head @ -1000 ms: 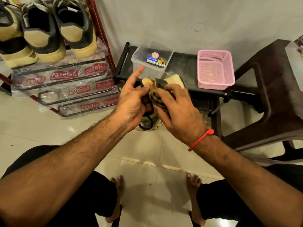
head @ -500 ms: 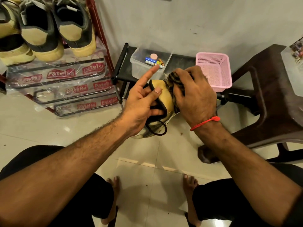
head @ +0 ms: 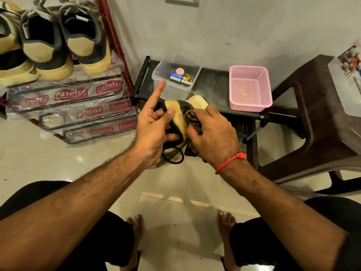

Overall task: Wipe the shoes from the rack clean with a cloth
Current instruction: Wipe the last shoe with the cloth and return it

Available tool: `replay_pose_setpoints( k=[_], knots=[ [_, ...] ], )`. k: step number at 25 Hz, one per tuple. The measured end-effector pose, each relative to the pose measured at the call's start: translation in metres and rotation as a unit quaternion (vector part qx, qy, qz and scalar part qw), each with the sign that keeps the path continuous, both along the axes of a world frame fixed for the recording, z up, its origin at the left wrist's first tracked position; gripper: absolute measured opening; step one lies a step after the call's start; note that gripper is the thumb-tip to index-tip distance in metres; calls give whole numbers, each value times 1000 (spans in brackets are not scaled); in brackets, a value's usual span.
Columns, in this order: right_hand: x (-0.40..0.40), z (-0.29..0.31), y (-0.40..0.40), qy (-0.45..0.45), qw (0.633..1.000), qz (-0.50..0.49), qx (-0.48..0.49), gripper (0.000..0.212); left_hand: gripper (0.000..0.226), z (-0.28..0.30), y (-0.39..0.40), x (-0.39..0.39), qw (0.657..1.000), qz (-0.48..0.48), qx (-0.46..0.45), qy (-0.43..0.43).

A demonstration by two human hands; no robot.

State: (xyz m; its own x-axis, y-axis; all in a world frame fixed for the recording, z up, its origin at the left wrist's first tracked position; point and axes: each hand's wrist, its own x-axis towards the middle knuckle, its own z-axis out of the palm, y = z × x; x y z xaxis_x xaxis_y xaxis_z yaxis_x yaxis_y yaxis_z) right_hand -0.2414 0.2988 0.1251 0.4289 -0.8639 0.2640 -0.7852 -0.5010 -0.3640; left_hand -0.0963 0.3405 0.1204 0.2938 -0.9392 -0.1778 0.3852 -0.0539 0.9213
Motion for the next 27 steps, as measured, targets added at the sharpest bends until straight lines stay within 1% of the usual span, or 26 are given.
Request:
replay_pose_setpoints(
  k=[2, 4, 5, 6, 7, 9, 10, 12, 13, 14, 15, 17, 18, 21, 22, 23, 24, 25, 26, 27],
  knots=[
    [-4, -1, 0, 80, 994, -16, 73, 36, 62, 0, -1, 1, 1000, 16, 6, -2],
    [-9, -10, 1, 180, 973, -4, 145, 34, 59, 4, -6, 10, 998, 61, 4, 28],
    [-11, -17, 3, 203, 963, 7, 177, 33, 58, 8, -10, 15, 996, 75, -3, 45],
    [-14, -20, 3, 190, 962, 12, 193, 33, 56, 11, -15, 19, 995, 78, -10, 54],
    [-16, -20, 1, 144, 971, 10, 191, 32, 55, 14, -18, 21, 996, 73, -14, 57],
    [-19, -7, -14, 15, 987, 2, 159, 31, 54, 14, -18, 20, 997, 57, -20, 50],
    [-21, 3, -21, -57, 988, 1, 147, 31, 53, 13, -18, 19, 998, 49, -21, 39],
    [-22, 21, -29, -193, 974, 3, 120, 29, 51, 13, -18, 19, 999, 36, -20, 24],
    [-20, 26, -30, -238, 966, 8, 103, 29, 51, 12, -17, 19, 999, 28, -18, 17],
    [-18, 28, -29, -252, 964, 21, 80, 30, 52, 11, -15, 19, 1000, 14, -16, 5],
    [-14, 27, -28, -231, 971, 33, 48, 31, 54, 10, -12, 16, 1000, -6, -17, -10],
    [-11, 23, -28, -133, 990, 36, -25, 31, 58, 8, -8, 7, 998, -47, -26, -40],
    [-10, 23, -30, -100, 994, 23, -46, 31, 60, 8, -6, 1, 996, -56, -31, -55],
    [-7, 27, -31, -75, 995, -27, -61, 28, 67, 8, -7, -7, 995, -32, -45, -83],
    [-6, 25, -27, -51, 997, -37, -39, 28, 68, 10, -9, -5, 995, -16, -47, -83],
    [-6, 20, -21, -6, 999, -34, 8, 29, 68, 12, -11, -1, 996, 4, -47, -76],
    [-4, 13, -12, 70, 995, -14, 73, 29, 67, 15, -13, 6, 997, 29, -48, -62],
    [-1, 4, -1, 158, 978, 28, 132, 29, 65, 19, -16, 14, 996, 53, -53, -45],
    [0, -7, 11, 223, 955, 75, 180, 29, 63, 23, -18, 22, 995, 70, -63, -32],
    [-1, -13, 19, 238, 944, 101, 205, 28, 61, 28, -21, 28, 994, 74, -73, -25]
  ],
)
